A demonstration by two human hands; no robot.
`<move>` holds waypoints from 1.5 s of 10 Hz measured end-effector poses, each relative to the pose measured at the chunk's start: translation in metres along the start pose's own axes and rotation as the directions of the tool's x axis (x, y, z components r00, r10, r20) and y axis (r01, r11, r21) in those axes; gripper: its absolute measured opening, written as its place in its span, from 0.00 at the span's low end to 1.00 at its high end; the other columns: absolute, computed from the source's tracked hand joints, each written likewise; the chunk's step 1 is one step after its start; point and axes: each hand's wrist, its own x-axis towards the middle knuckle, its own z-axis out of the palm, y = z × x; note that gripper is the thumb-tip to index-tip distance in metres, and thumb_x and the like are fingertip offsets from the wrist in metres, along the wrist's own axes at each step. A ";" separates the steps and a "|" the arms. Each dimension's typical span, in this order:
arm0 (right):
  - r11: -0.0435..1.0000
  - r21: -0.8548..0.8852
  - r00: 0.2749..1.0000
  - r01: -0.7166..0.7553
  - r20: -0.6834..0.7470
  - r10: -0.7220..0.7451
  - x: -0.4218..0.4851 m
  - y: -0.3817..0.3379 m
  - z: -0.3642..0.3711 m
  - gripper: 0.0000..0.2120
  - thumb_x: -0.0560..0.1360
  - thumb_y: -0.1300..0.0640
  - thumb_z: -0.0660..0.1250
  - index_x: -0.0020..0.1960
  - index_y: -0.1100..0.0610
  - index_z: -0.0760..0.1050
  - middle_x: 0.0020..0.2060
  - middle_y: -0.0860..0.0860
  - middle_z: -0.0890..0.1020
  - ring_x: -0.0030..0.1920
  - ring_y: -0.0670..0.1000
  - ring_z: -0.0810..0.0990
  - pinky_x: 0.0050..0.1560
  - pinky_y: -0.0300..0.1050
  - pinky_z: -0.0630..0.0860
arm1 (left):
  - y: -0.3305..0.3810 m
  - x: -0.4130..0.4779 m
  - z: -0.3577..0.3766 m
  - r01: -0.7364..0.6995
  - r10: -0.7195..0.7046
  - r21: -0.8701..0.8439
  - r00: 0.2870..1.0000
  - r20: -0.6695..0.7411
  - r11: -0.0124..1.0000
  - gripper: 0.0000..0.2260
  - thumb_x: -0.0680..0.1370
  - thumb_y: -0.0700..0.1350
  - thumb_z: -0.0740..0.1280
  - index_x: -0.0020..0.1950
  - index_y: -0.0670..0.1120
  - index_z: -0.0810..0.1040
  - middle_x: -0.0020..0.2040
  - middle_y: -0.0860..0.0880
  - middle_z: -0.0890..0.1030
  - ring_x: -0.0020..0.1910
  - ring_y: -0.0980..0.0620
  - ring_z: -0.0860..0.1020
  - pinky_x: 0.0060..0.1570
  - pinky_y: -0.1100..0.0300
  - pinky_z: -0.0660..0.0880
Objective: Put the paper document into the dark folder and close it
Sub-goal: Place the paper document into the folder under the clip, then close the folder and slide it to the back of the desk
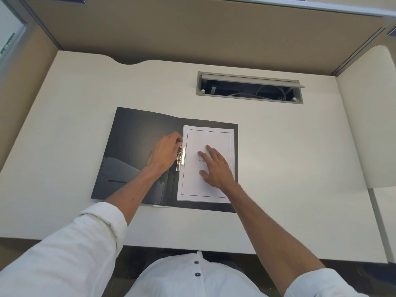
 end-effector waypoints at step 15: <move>0.997 0.076 1.000 -0.013 -0.007 0.013 -0.002 -0.001 0.004 0.33 0.87 0.50 0.65 0.88 0.45 0.55 0.90 0.48 0.45 0.90 0.54 0.46 0.89 0.60 0.50 | -0.020 -0.049 0.029 0.113 -0.181 0.200 0.913 0.365 0.973 0.35 0.90 0.58 0.54 0.90 0.50 0.37 0.90 0.46 0.33 0.89 0.41 0.33 0.89 0.38 0.38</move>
